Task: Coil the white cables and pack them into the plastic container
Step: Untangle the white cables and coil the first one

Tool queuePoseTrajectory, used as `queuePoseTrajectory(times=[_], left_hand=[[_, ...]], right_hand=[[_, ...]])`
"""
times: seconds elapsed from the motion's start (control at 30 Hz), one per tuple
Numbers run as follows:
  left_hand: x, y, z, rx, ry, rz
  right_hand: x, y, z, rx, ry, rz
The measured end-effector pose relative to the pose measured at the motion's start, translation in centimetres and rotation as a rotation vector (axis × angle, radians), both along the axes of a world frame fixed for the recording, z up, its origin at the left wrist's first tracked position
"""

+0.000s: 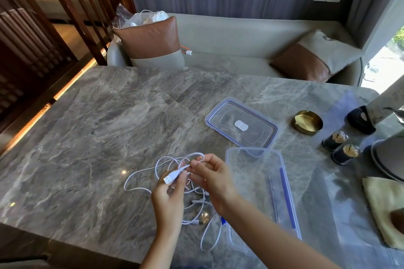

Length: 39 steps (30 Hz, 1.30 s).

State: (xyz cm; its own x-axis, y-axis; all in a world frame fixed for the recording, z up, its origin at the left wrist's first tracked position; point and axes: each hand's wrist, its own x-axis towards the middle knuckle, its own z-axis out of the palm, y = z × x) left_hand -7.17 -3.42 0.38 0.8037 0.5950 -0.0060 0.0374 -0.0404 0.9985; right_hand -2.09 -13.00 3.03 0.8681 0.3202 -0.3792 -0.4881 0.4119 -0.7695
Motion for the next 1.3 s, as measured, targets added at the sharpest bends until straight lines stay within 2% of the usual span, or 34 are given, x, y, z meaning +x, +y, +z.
queuePoseTrajectory(times=[0.07,0.17,0.3,0.43,0.5,0.57,0.63,0.83,0.93,1.03,1.13,1.23,1.3], left_hand=[[0.3,-0.5,0.2,-0.215,-0.003,0.067],[0.6,-1.4,0.8,-0.375,0.019,0.115],[1.0,-1.6,1.5,-0.421,0.079,0.119],[1.5,-1.0,1.9,-0.433,0.070,0.155],[1.7,-0.8,2.2,-0.455,0.069,0.175],[1.8,-0.8,2.4,-0.476,0.087,0.150],[1.7,-0.8,2.7,-0.475,0.095,0.114],[1.5,0.0,3.0,-0.390,0.079,0.026],[1.1,0.2,3.1,-0.330,0.047,-0.020],[0.7,0.7,3.4,-0.343,0.015,-0.007],[0.5,1.2,3.1,-0.265,0.025,-0.005],[0.4,1.7,2.7,-0.219,0.036,-0.029],[0.5,1.9,2.5,-0.208,0.040,-0.047]], right_hand=[[-0.5,0.2,0.0,0.002,0.002,0.004],[-0.9,0.2,0.1,-0.054,-0.051,0.023],[-1.2,0.2,0.0,-0.174,-0.176,0.110],[-1.9,-0.3,-0.1,-0.230,-0.207,0.091],[-2.6,-0.4,-0.4,-0.294,-0.144,0.153],[-3.2,-0.4,-0.6,-0.345,-0.017,0.337],[-3.5,-0.3,-0.9,-0.309,0.124,0.406],[-2.5,-0.1,-0.3,0.021,0.465,0.383],[-2.4,0.8,-0.2,0.114,0.541,0.237],[-2.3,1.0,-0.2,0.179,0.471,0.094],[-2.4,0.8,-0.3,0.184,0.380,0.040],[-2.2,0.5,-0.6,0.106,0.216,0.056],[-2.1,0.3,-0.9,-0.018,0.057,0.070]])
